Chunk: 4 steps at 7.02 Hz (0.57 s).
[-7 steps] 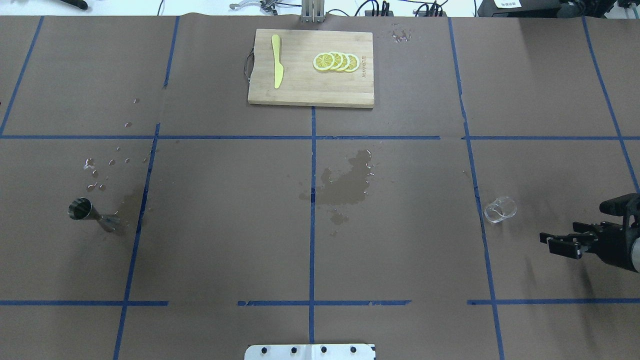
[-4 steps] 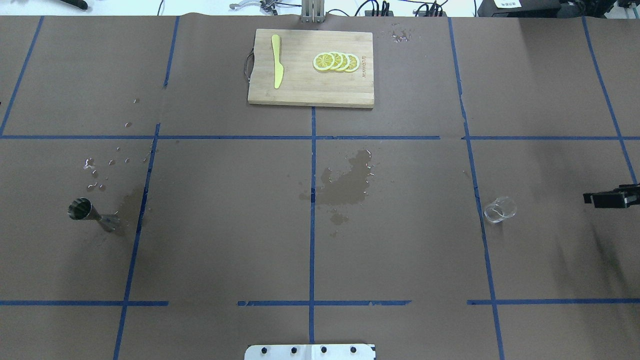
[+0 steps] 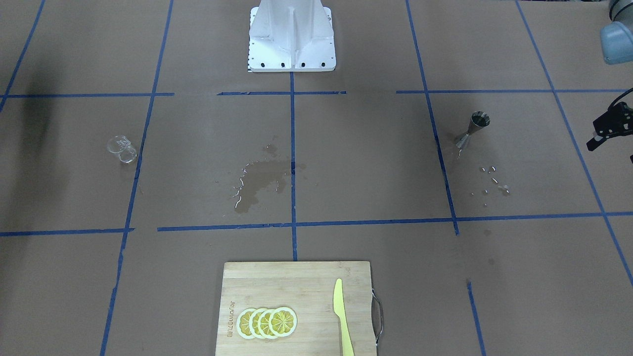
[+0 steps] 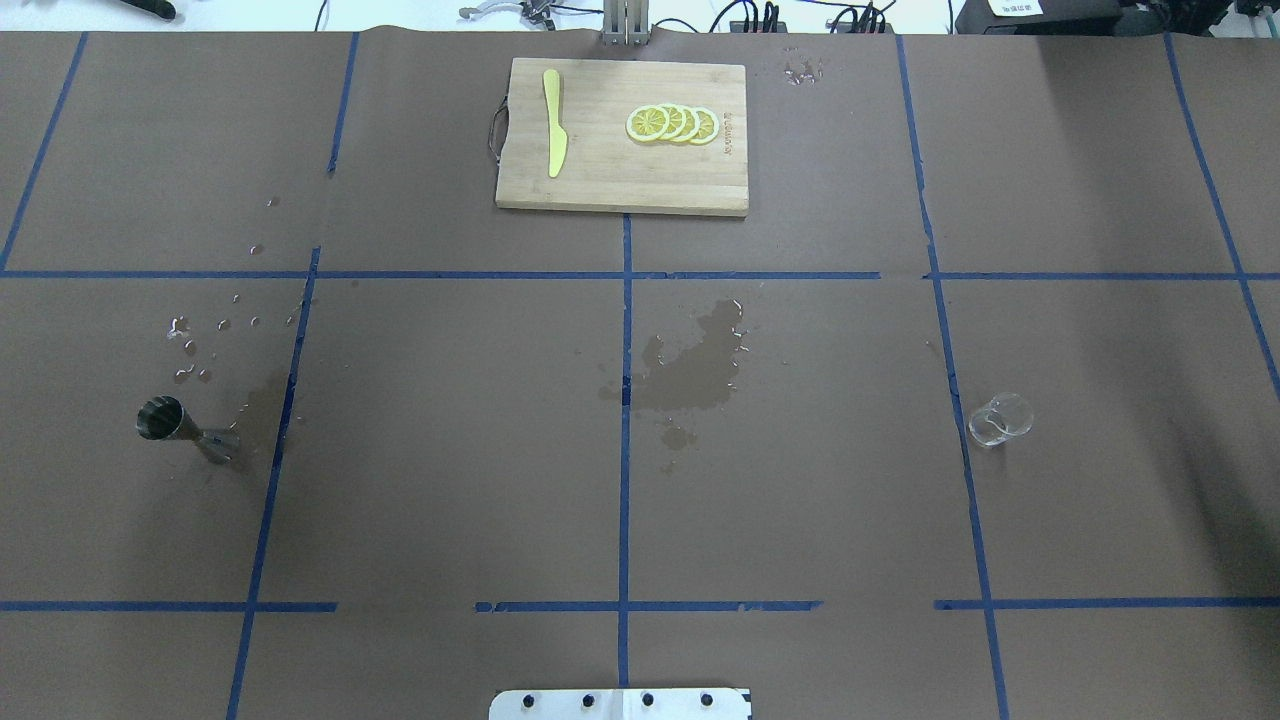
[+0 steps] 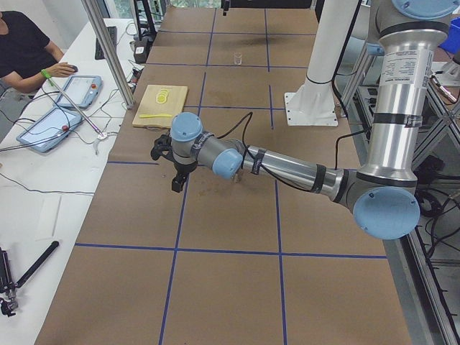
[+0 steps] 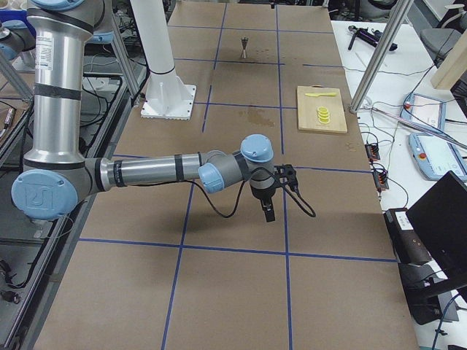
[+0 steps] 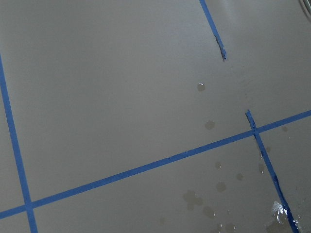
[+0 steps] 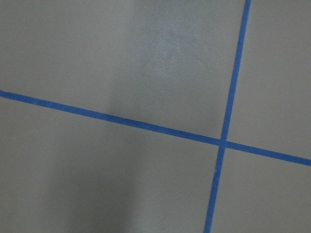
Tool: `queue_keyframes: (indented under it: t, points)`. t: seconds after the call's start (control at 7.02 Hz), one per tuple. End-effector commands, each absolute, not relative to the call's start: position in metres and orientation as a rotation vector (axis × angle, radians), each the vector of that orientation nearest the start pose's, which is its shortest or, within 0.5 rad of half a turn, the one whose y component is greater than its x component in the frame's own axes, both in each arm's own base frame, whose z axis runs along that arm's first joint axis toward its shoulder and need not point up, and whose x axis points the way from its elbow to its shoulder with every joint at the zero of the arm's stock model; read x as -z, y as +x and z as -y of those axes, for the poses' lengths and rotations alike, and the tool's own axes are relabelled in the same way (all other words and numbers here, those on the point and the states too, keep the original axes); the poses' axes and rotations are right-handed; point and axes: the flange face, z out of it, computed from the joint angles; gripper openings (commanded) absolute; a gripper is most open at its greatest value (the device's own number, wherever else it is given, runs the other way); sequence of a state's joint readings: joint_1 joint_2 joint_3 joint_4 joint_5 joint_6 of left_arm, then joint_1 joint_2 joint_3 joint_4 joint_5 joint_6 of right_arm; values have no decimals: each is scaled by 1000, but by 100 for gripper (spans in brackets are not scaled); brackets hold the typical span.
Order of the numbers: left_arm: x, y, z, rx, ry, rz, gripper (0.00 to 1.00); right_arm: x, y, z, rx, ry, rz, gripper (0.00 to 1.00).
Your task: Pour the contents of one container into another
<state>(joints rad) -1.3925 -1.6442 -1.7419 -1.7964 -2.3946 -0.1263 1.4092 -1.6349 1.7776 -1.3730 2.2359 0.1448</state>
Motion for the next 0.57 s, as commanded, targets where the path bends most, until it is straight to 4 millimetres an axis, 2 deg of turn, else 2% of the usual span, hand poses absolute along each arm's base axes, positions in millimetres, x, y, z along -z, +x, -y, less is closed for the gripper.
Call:
queue_keyframes:
  t: [0.0, 0.14, 0.28, 0.43]
  points:
    - [-544, -43, 537, -241, 236, -767, 100, -585, 44, 509, 81, 128, 741, 100]
    - [-539, -61, 537, -178, 158, -769, 100, -600, 51, 505, 55, 104, 795, 100]
    - [-528, -63, 542, -153, 89, -771, 100, -600, 51, 502, 41, 101, 792, 100]
    - [-515, -65, 534, -158, 116, -766, 100, -611, 51, 494, 34, 82, 792, 100]
